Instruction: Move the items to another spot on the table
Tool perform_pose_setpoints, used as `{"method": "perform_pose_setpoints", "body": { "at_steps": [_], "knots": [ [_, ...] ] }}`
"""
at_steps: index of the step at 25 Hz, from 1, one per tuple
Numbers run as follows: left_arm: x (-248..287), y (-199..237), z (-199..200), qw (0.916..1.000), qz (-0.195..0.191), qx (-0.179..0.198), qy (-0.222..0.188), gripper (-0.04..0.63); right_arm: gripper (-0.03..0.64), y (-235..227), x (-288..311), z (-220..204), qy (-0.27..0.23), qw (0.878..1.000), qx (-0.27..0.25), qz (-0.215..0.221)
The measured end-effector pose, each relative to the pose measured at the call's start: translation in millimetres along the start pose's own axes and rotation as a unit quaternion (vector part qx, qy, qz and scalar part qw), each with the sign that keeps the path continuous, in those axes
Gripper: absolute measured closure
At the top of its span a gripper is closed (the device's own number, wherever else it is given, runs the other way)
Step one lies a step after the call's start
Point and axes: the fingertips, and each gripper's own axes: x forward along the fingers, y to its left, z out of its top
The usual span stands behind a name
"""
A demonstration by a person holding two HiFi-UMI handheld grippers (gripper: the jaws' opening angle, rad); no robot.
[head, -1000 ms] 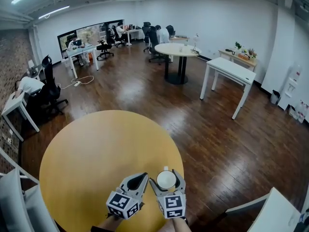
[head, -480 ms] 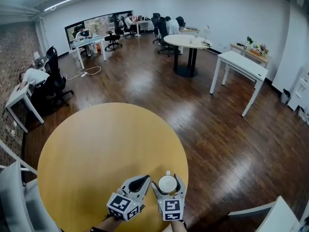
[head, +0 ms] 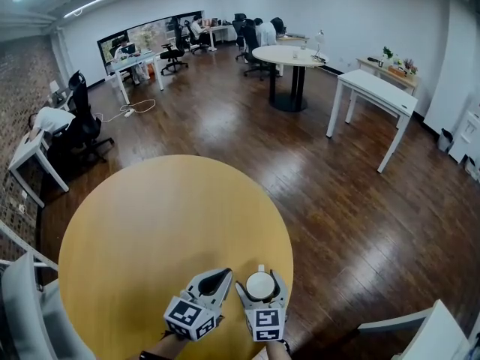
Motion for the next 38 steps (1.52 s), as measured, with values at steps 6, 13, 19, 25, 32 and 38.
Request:
{"method": "perform_pose_setpoints", "body": {
  "at_steps": [6, 13, 19, 25, 32, 38],
  "knots": [
    [-0.7, -2.8, 0.6, 1.0, 0.003, 0.001, 0.001, 0.589, 0.181, -0.2, -0.2, -3.1, 0.002, 1.0, 0.013, -0.001],
    [-2.7, -5.7, -4.3, 0.9999, 0.003, 0.005, 0.009, 0.589, 0.178, -2.2, -8.7, 1.5, -0.005, 1.0, 0.022, -0.002],
    [-0.3, -13.7, -3.8, 0.9999, 0.003, 0.0, 0.015, 0.589, 0.178, -7.1, -17.3, 14.6, -0.021, 1.0, 0.012, -0.002],
    [-9.9, -10.8, 6.3, 0.9999, 0.009, -0.002, 0.01, 0.589, 0.178, -2.3, -27.3, 48.0, -0.04, 0.999, -0.018, -0.001],
    [-27.0, -18.1, 27.2, 0.9999, 0.013, -0.007, -0.008, 0.589, 0.178, 1.6, -44.6, 79.8, -0.053, 0.998, -0.032, -0.002],
    [-59.5, -18.5, 57.1, 0.9994, 0.023, -0.005, -0.024, 0.589, 0.179, 36.3, -61.0, 123.2, -0.064, 0.996, -0.052, 0.021]
  ]
}}
